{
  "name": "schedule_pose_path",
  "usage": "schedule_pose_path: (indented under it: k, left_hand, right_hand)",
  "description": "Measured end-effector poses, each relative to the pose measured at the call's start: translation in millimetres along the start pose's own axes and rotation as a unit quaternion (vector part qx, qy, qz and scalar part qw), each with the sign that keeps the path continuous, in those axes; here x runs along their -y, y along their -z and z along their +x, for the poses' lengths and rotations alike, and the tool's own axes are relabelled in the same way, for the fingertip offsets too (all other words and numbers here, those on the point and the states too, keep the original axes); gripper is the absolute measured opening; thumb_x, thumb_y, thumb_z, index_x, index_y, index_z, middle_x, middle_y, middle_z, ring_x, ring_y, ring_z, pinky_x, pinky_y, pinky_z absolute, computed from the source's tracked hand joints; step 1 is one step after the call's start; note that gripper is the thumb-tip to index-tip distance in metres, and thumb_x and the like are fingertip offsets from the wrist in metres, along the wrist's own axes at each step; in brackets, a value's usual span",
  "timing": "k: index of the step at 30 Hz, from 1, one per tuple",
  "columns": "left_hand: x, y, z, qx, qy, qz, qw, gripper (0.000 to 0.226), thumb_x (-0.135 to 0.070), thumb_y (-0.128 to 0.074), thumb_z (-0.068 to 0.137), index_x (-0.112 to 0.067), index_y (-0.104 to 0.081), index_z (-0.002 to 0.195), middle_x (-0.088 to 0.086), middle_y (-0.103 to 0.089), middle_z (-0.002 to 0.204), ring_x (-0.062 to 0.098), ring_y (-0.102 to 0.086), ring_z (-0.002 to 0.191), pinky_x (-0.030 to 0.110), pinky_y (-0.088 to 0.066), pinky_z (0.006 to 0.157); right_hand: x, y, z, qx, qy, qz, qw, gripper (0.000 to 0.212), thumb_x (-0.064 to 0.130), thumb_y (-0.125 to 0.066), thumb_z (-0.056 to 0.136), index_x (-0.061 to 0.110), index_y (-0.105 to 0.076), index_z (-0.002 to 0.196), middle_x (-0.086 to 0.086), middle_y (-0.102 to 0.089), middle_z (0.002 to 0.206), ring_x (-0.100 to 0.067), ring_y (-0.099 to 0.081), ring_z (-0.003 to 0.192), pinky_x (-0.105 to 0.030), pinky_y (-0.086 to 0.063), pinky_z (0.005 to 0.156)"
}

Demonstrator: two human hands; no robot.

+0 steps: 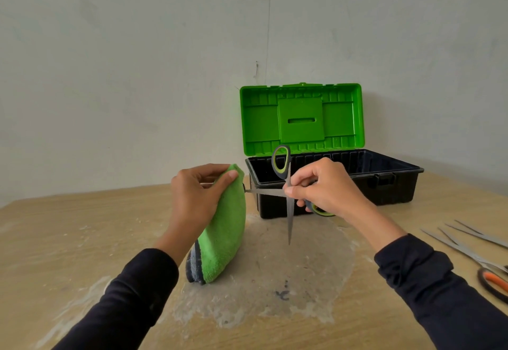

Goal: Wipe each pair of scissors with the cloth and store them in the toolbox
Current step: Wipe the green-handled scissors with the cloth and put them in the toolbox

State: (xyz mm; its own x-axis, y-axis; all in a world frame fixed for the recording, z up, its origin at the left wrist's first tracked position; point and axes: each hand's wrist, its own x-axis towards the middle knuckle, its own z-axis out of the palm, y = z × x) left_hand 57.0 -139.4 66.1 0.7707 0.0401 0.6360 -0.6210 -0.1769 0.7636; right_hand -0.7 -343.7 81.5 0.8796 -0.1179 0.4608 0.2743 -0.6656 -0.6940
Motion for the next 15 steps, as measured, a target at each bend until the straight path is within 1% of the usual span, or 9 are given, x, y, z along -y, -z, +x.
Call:
schedule_pose_path:
  k: [1,3,5,7,10,13,15]
  left_hand:
    - [0.0,-1.3,-0.6,0.011,0.002,0.002,1.000,0.012,-0.024,-0.075,0.072,-0.031,-0.071,0.080,-0.013,-0.069,0.075,-0.003,-0.063,0.063,0.009,-0.049,0.059]
    - [-3.0,-5.2,-3.0,0.058,-0.010,0.013,0.998,0.011,-0.023,-0.075,0.072,-0.030,-0.073,0.080,-0.013,-0.070,0.075,-0.001,-0.063,0.065,0.012,-0.050,0.062]
    - [-6.9,-7.9,-5.3,0.097,-0.051,0.047,0.993,0.013,-0.021,-0.075,0.073,-0.032,-0.072,0.080,-0.019,-0.069,0.074,-0.004,-0.063,0.066,0.009,-0.049,0.063]
    - [-6.7,-7.1,-3.6,0.081,-0.071,0.072,0.992,0.014,-0.021,-0.075,0.072,-0.033,-0.072,0.080,-0.020,-0.068,0.073,-0.005,-0.063,0.065,0.007,-0.048,0.062]
    - [-3.7,-4.2,-1.4,0.029,-0.056,0.084,0.995,0.012,-0.021,-0.076,0.072,-0.024,-0.075,0.084,-0.014,-0.069,0.072,-0.006,-0.061,0.059,0.005,-0.046,0.056]
    - [-5.0,-5.1,-2.5,0.019,-0.048,0.083,0.995,0.014,-0.019,-0.076,0.072,-0.021,-0.074,0.086,-0.014,-0.067,0.070,-0.009,-0.059,0.057,0.003,-0.044,0.055]
    - [-5.6,-6.0,-3.3,0.018,-0.046,0.078,0.996,0.014,-0.021,-0.077,0.071,-0.021,-0.075,0.085,-0.013,-0.069,0.072,-0.005,-0.061,0.059,0.004,-0.045,0.056]
  right_hand:
    - [0.7,1.2,-0.3,0.004,0.010,-0.001,1.000,0.005,0.011,-0.076,0.075,0.010,-0.072,0.074,-0.005,-0.069,0.061,-0.009,-0.066,0.051,-0.022,-0.054,0.050]
    - [2.4,1.8,-0.7,0.023,0.041,-0.018,0.999,0.007,0.011,-0.079,0.071,0.010,-0.071,0.072,0.000,-0.069,0.056,-0.010,-0.066,0.051,-0.020,-0.054,0.055]
    - [3.7,2.9,-1.3,0.042,0.062,-0.032,0.997,0.009,0.012,-0.080,0.070,0.011,-0.070,0.071,0.002,-0.068,0.054,-0.012,-0.067,0.052,-0.020,-0.054,0.059]
    - [3.5,7.2,-0.7,0.054,0.063,-0.037,0.996,0.011,0.012,-0.080,0.069,0.011,-0.069,0.070,-0.001,-0.069,0.055,-0.013,-0.068,0.053,-0.018,-0.054,0.063]
    - [2.2,16.0,0.3,0.059,0.052,-0.037,0.996,0.012,0.011,-0.080,0.069,0.009,-0.069,0.070,0.000,-0.069,0.055,-0.014,-0.068,0.054,-0.013,-0.052,0.063]
    - [0.8,23.5,1.1,0.052,0.045,-0.039,0.997,0.011,0.009,-0.080,0.069,0.009,-0.069,0.068,0.002,-0.067,0.052,-0.012,-0.067,0.052,-0.012,-0.050,0.059]
    - [-0.2,26.1,1.4,0.042,0.041,-0.046,0.997,0.011,0.009,-0.080,0.069,0.009,-0.069,0.068,0.004,-0.066,0.050,-0.011,-0.067,0.050,-0.011,-0.049,0.058]
